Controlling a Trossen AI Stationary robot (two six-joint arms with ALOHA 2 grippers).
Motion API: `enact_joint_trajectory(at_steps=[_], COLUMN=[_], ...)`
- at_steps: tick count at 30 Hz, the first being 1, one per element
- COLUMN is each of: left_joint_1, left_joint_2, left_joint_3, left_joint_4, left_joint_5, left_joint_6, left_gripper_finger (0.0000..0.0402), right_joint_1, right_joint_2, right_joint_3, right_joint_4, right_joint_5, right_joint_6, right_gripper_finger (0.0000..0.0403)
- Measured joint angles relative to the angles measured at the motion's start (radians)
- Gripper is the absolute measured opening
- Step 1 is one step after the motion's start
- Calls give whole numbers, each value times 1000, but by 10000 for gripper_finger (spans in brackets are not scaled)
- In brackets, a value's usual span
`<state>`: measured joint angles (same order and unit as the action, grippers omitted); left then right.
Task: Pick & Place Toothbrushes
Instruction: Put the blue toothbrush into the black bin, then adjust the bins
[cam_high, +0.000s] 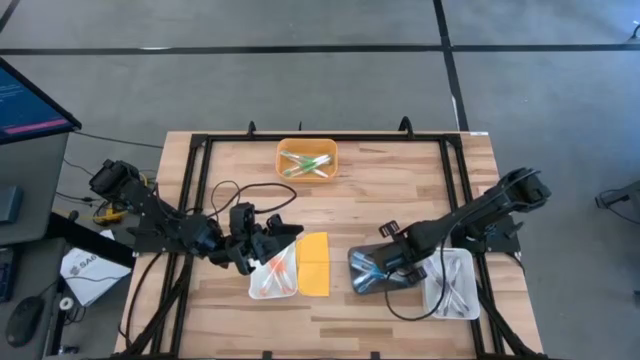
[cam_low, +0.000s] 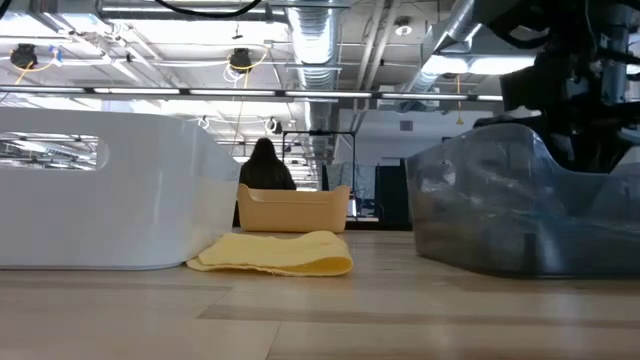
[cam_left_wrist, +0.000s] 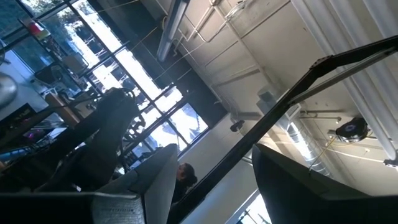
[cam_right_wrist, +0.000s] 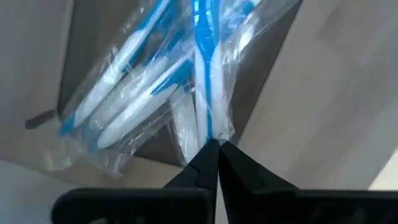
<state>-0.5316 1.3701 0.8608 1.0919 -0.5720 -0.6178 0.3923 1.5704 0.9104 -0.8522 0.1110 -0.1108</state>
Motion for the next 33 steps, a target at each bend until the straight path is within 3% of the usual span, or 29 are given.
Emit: enact_joint_trajectory(at_steps=[4,13,18,23,30,33], left_joint_1=[0,0,14,43,90,90], left_joint_2=[0,0,0,0,0,0], left_joint_3=[0,0,0,0,0,0], left_joint_4=[-1,-3,-13,-50,-167,-169], left_joint_5=[0,0,-9,-43,-58,-57], left_joint_6=[0,6,5,-11,-125,-126], left_gripper_finger=[204,204,204,204,185,171], right_joint_1=[0,-3,-41,-129,-234,-242], right_joint_2=[-35,-202,-296,-311,-185,-122], right_joint_3=[5,5,16,41,42,42], right_joint_4=[24,29,32,28,-1,-6], right_joint_5=[-2,75,120,123,62,44], right_joint_6=[46,159,289,376,377,377], right_gripper_finger=[47,188,223,188,23,17])
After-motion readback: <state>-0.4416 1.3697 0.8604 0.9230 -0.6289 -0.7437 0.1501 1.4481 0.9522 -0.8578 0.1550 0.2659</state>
